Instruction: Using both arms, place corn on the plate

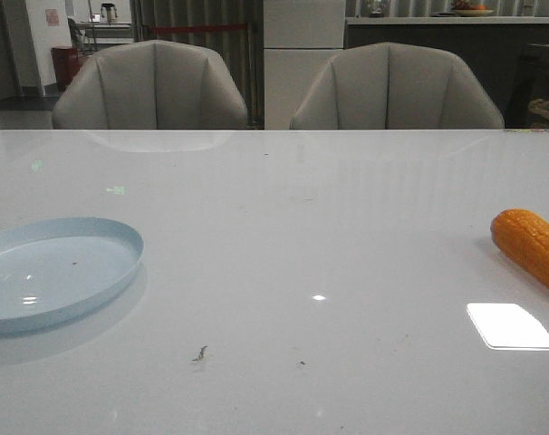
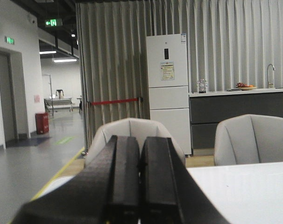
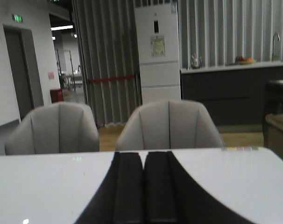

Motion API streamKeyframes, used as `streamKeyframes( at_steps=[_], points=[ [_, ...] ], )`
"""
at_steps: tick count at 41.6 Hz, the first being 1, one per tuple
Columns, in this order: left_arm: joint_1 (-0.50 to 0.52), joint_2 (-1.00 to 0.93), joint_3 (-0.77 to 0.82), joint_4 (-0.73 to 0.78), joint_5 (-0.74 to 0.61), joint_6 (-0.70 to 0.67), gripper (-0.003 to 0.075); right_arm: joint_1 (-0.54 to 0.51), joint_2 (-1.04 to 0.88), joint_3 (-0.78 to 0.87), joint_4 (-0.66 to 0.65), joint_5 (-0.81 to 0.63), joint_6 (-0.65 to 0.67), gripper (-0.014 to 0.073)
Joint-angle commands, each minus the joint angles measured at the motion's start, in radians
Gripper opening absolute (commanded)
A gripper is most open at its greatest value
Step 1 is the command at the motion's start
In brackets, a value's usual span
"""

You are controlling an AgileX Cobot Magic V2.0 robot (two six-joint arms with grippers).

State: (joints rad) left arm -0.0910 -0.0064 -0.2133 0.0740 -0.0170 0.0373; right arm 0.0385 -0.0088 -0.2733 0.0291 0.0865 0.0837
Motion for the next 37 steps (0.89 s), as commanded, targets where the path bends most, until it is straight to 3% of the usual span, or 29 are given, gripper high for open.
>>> streamKeyframes(
  at_steps=[1,5,15,21,31,34,37],
  points=[
    [-0.009,0.027,-0.147,0.013,0.09,-0.013,0.0094,0.0,0.044,-0.158,0.003,0.015,-0.004,0.0059],
    [-0.009,0.106,-0.246,0.013,0.153,-0.013,0.0094,0.0,0.139,-0.257,0.002,0.049,-0.004,0.0059],
    [-0.009,0.394,-0.426,0.013,0.153,-0.013,0.0094,0.0,0.439,-0.388,0.003,0.033,-0.004,0.0059],
    [-0.009,0.555,-0.438,0.011,0.156,-0.013,0.0094,0.0,0.568,-0.388,0.003,0.02,-0.004,0.0059],
    [-0.009,0.803,-0.436,0.011,0.256,-0.013,0.0098,0.0,0.721,-0.388,0.003,0.166,-0.004,0.0059],
    [-0.009,0.847,-0.436,0.011,0.271,-0.013,0.0127,0.0,0.745,-0.388,0.003,0.195,-0.004,0.0066],
    [-0.009,0.874,-0.436,0.011,0.288,-0.013,0.0191,0.0,0.765,-0.388,0.003,0.211,-0.004,0.0128]
  ],
)
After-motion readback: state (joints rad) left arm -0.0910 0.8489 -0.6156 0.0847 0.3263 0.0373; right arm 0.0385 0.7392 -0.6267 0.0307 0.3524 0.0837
